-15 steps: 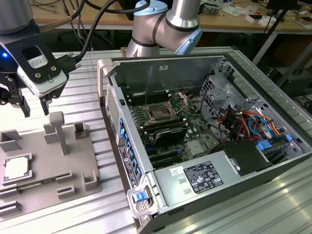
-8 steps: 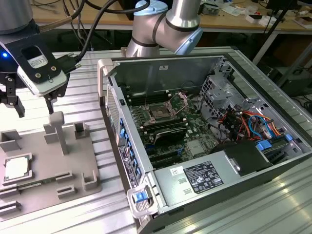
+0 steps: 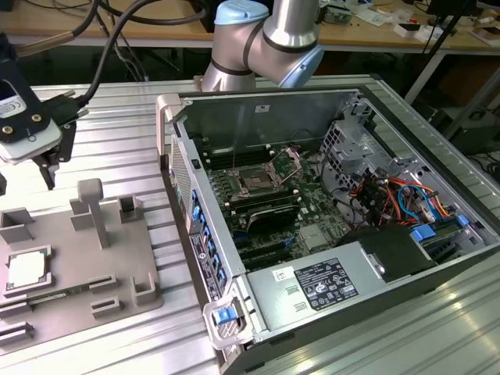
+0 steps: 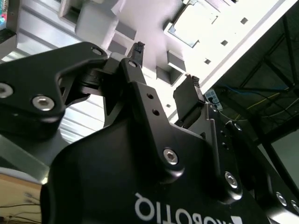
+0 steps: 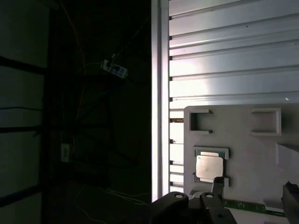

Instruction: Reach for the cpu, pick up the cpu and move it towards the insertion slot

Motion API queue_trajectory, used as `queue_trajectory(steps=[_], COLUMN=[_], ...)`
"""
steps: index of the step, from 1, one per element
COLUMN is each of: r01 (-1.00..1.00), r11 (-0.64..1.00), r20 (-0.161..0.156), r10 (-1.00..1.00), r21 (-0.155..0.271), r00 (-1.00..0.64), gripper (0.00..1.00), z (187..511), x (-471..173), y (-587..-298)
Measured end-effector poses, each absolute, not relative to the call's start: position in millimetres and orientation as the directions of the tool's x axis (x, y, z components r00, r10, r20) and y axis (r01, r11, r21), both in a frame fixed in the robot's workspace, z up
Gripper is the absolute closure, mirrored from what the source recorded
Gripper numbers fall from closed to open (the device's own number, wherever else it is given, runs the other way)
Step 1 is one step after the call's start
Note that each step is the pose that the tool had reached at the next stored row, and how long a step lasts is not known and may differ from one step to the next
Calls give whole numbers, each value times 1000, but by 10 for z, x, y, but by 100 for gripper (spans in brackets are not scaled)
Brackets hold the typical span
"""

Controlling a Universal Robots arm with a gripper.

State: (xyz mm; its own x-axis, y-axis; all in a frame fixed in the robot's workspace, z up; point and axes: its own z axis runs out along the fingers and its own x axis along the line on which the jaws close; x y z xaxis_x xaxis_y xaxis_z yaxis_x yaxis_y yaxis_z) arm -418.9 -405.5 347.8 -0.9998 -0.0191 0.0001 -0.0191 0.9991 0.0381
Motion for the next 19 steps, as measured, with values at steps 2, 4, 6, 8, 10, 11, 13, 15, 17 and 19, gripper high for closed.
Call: queue_trajectory(steps=[2, 4, 6, 8, 10, 11, 13, 15, 17, 19], r01=[-19, -19, -19, -19, -19, -19, -19, -19, -19, -19], r11=[999, 999, 999, 999, 999, 999, 999, 999, 999, 999], r20=[0, 0, 0, 0, 0, 0, 0, 0, 0, 0], r10=[-19, -19, -19, -19, -19, -19, -19, -19, -19, -19], r21=[38, 38, 38, 38, 38, 38, 38, 38, 38, 38], r00=[-1000, -1000, -1000, -1000, -1000, -1000, -1000, -1000, -1000, -1000], gripper=[45, 45, 45, 45, 45, 45, 45, 45, 45, 45], z=[3472, 3471, 3472, 3472, 3472, 3472, 3472, 3472, 3471, 3472], x=[-4228, -4229, -4232, -4238, -4243, -4244, -4245, -4246, -4247, -4248], y=[-4056, -4056, -4055, -4055, -4055, -4056, -4055, -4055, -4055, -4056])
